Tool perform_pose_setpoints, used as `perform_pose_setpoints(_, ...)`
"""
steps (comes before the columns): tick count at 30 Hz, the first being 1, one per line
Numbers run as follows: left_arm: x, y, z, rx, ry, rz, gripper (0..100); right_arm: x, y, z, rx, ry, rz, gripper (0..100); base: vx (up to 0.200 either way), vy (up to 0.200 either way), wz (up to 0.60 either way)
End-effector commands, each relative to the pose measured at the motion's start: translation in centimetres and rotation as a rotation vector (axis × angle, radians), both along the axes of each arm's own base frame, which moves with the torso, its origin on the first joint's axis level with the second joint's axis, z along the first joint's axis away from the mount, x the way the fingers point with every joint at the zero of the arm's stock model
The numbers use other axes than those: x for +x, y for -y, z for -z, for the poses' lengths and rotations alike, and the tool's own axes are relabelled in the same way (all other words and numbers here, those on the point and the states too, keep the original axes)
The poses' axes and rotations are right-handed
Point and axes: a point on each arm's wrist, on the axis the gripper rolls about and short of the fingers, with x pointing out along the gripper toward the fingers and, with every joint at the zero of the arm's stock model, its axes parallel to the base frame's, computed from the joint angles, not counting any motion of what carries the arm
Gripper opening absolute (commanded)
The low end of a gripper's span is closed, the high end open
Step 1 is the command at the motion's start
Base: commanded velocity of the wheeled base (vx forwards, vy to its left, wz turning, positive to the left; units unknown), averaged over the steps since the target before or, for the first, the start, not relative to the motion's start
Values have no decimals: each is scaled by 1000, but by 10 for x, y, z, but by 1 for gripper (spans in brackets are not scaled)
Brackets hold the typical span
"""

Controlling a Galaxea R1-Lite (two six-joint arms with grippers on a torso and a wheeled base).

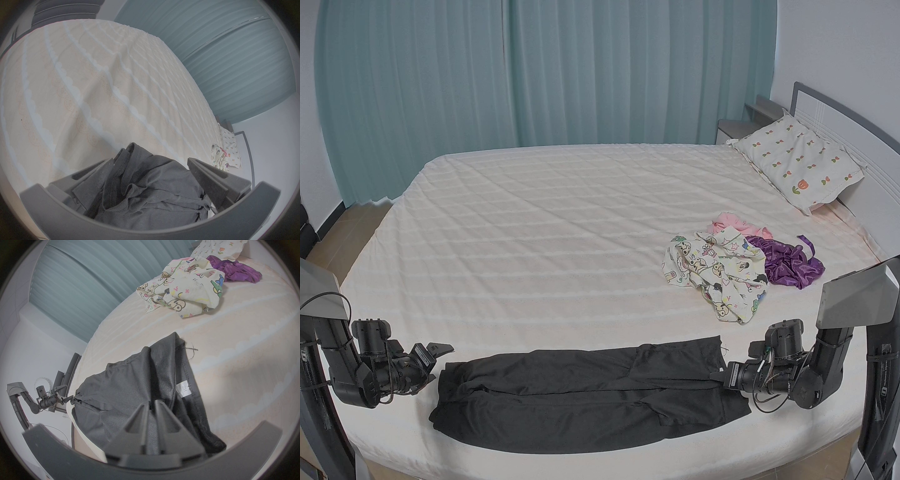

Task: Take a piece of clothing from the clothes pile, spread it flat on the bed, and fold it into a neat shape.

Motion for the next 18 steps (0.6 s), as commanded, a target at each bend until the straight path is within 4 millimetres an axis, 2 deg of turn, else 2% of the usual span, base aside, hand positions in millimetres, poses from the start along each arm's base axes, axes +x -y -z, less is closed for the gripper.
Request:
perform_pose_setpoints(1, 2, 0, 1, 11, -2, -14, 100, -4, 2, -2, -3, -7, 3, 100, 0, 0, 0)
perform_pose_setpoints(5, 7, 1, -2, 47, 13, -42, 100, -4, 2, -3, -5, 1, 2, 100, 0, 0, 0)
perform_pose_setpoints(9, 22, 6, -9, 105, 52, -69, 100, -2, 3, -6, 9, 23, 12, 100, 0, 0, 0)
perform_pose_setpoints(14, 49, 22, -13, 127, 21, -19, 100, -1, 5, -6, 15, 28, 20, 100, 0, 0, 0)
perform_pose_setpoints(18, 49, 28, -6, 177, -40, 57, 100, -1, 5, -5, 15, 25, 21, 100, 0, 0, 0)
